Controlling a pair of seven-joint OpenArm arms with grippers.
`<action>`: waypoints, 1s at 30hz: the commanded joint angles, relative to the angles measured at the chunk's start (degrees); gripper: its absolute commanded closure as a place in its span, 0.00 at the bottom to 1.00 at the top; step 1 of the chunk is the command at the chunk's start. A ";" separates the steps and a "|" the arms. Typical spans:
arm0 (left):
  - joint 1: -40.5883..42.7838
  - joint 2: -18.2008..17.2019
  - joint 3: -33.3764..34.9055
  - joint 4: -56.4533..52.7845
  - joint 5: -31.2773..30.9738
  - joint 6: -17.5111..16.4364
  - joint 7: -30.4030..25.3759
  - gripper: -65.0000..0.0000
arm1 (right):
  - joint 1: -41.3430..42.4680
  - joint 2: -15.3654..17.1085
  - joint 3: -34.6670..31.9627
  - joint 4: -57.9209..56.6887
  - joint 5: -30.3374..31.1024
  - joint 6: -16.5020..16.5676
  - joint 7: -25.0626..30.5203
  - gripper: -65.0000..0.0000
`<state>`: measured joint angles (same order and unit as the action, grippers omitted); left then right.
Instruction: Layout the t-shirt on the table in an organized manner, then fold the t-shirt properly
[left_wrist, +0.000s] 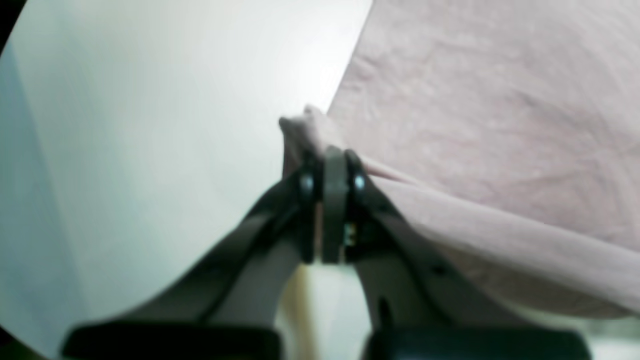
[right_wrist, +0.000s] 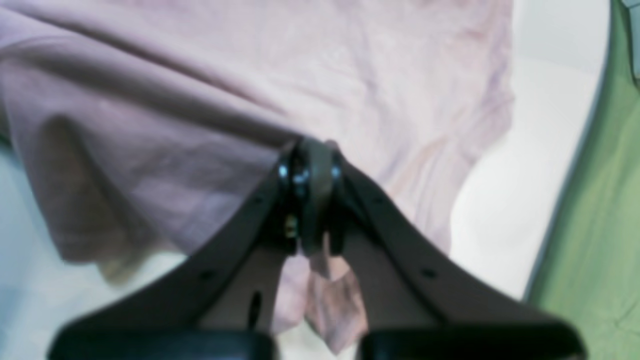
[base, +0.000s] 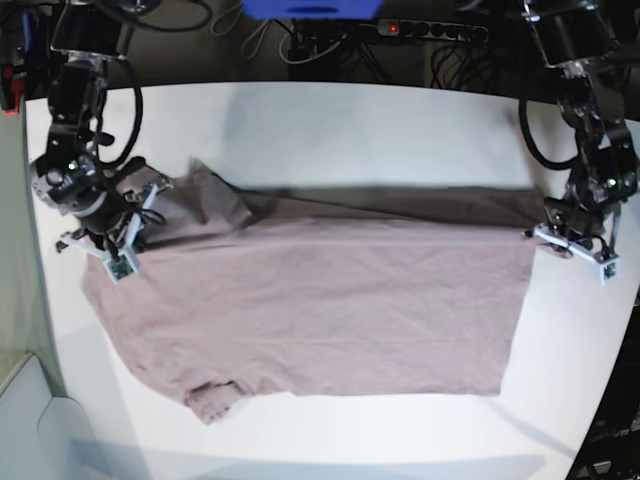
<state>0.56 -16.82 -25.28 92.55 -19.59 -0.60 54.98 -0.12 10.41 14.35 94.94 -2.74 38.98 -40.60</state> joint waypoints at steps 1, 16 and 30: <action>-2.01 -1.16 -0.09 0.77 0.21 0.29 -1.49 1.00 | 1.83 0.62 0.20 0.23 0.06 -0.17 1.17 1.00; -6.76 -2.04 5.10 -8.29 0.03 0.29 -1.66 1.00 | 2.71 2.99 -4.99 -0.47 0.06 -0.34 1.26 1.00; 2.74 -1.25 4.66 20.55 -0.41 0.29 9.68 1.00 | -5.02 13.63 -5.34 8.23 0.06 1.02 0.73 1.00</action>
<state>3.22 -17.45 -20.43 112.77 -20.16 -0.75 64.07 -5.89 23.31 8.69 102.37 -3.25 40.21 -40.80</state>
